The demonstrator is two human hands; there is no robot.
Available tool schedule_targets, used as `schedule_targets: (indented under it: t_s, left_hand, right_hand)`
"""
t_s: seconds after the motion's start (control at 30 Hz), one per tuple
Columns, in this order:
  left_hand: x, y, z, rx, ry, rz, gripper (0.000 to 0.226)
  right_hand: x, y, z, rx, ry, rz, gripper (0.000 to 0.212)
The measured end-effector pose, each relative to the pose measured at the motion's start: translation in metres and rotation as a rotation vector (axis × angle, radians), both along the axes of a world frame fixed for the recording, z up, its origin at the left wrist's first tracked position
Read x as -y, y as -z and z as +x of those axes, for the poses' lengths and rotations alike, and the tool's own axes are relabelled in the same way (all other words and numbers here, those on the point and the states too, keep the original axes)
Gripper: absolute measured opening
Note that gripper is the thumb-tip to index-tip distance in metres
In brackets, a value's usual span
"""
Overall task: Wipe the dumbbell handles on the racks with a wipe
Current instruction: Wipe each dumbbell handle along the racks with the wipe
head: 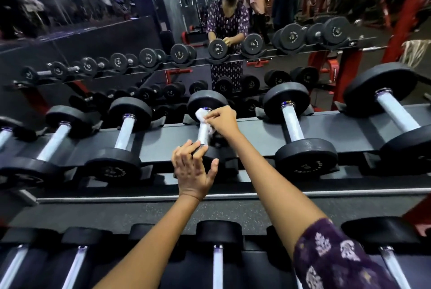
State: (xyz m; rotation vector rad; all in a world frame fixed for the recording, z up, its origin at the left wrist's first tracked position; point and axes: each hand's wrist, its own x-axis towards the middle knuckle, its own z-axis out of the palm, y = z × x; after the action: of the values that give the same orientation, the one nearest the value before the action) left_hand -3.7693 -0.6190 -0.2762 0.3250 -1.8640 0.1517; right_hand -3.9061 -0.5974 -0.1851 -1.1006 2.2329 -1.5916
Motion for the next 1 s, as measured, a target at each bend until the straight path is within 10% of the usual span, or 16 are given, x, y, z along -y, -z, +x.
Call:
schedule_targets:
  t_s: [0.3,0.5,0.87,1.0]
  left_hand:
    - [0.004,-0.002,0.01,0.115,-0.001,0.064,0.037]
    - [-0.01,-0.029,0.031,0.216,0.195,0.259,0.034]
    - [0.047,-0.111,0.073,-0.176,0.772,1.763,0.018]
    - [0.065,-0.121,0.102,-0.03,0.874,1.782,0.026]
  right_hand:
    - [-0.008,-0.003,0.024,-0.196,-0.179,0.302,0.019]
    - [-0.031,-0.024,0.039,0.126,-0.155,0.101,0.006]
    - [-0.011,-0.071,0.113,0.165,-0.154,-0.124,0.021]
    - [-0.006,-0.07,0.147,0.209,-0.172,-0.071,0.024]
